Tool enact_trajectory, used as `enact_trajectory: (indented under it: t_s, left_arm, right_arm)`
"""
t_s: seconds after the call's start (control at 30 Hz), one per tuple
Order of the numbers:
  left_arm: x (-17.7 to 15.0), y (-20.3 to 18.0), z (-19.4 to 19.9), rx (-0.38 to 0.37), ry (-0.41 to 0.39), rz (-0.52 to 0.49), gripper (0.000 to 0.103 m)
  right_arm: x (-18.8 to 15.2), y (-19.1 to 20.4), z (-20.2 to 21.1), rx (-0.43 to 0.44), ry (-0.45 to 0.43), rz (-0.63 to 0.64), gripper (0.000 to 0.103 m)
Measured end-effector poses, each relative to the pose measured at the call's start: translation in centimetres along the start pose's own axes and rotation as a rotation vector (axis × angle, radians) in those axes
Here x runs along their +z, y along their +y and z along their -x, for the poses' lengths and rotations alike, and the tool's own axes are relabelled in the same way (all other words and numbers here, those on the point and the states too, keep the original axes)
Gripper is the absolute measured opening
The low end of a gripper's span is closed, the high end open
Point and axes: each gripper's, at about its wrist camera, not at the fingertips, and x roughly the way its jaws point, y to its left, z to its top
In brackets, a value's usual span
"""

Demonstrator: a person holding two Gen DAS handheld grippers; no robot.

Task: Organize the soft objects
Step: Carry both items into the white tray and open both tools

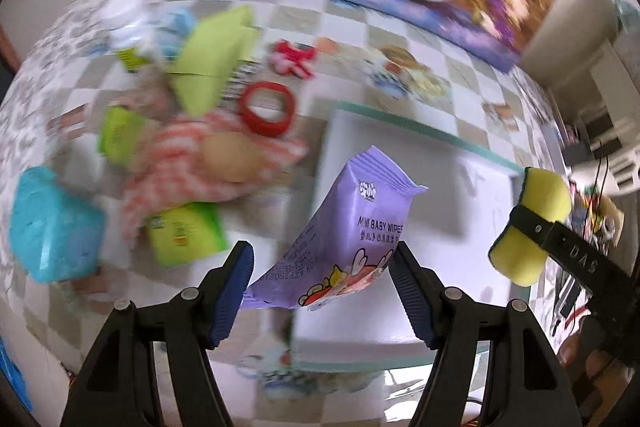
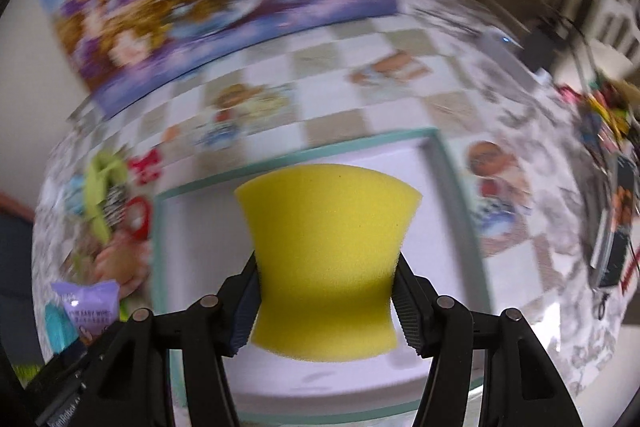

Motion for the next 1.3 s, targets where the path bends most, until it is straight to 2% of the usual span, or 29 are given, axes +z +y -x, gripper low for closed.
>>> enact_trajectory:
  t_s: [0.17,0.3,0.6,0.7,0.77,0.83,0.87,0.93,0.97,1.03,1.1,1.3]
  left_arm:
    - [0.3,-3.2,-2.2,-0.015,0.01,-0.07,0.071]
    - [0.9,-5.1,-3.8,-0.038,0.014,-0.096,0.071]
    - [3.5,-7.1,-5.6,-0.08,-0.003,-0.124,0.072]
    - [4.4,-7.1,-5.8,-0.105,-0.017,-0.113,0.082]
    - [4.8,-6.8,-5.8,-0.114,-0.024,-0.092,0.083]
    - [5.0,-6.6,-5.7,-0.117,-0.025,-0.08,0.083]
    - [5.1,-6.4,-5.6,-0.112,-0.027,-0.076,0.084]
    - [5.2,-6.2,-5.0,-0.097,-0.04,-0.072,0.094]
    - [5.2,-6.0,-4.6,-0.088,-0.051,-0.069,0.096]
    - [5.4,-5.8,-3.7,-0.077,-0.074,-0.072,0.096]
    - [5.6,-5.6,-3.0,-0.07,-0.087,-0.077,0.096]
    - [5.9,-4.3,-1.6,-0.017,-0.092,-0.077,0.096]
  right_arm:
    - [0.9,-3.6,-1.1,-0.027,0.015,-0.075,0.062]
    - [1.4,-4.7,-1.8,-0.034,0.024,-0.09,0.062]
    - [2.6,-4.0,-4.0,-0.046,0.052,-0.057,0.062]
    - [2.8,-3.6,-4.1,-0.057,0.059,-0.036,0.063]
    - [2.9,-3.5,-3.9,-0.067,0.053,-0.025,0.064]
    - [3.0,-3.4,-3.6,-0.071,0.052,-0.016,0.071]
    - [3.0,-3.3,-3.4,-0.075,0.051,-0.01,0.078]
    - [3.1,-3.2,-2.8,-0.084,0.04,0.003,0.084]
    - [3.1,-3.1,-2.4,-0.089,0.032,0.01,0.085]
    - [3.2,-2.8,-1.4,-0.093,0.006,0.022,0.088]
    - [3.3,-2.6,-0.5,-0.087,-0.017,0.026,0.1]
    - [3.3,-1.3,2.2,-0.05,-0.083,0.027,0.103]
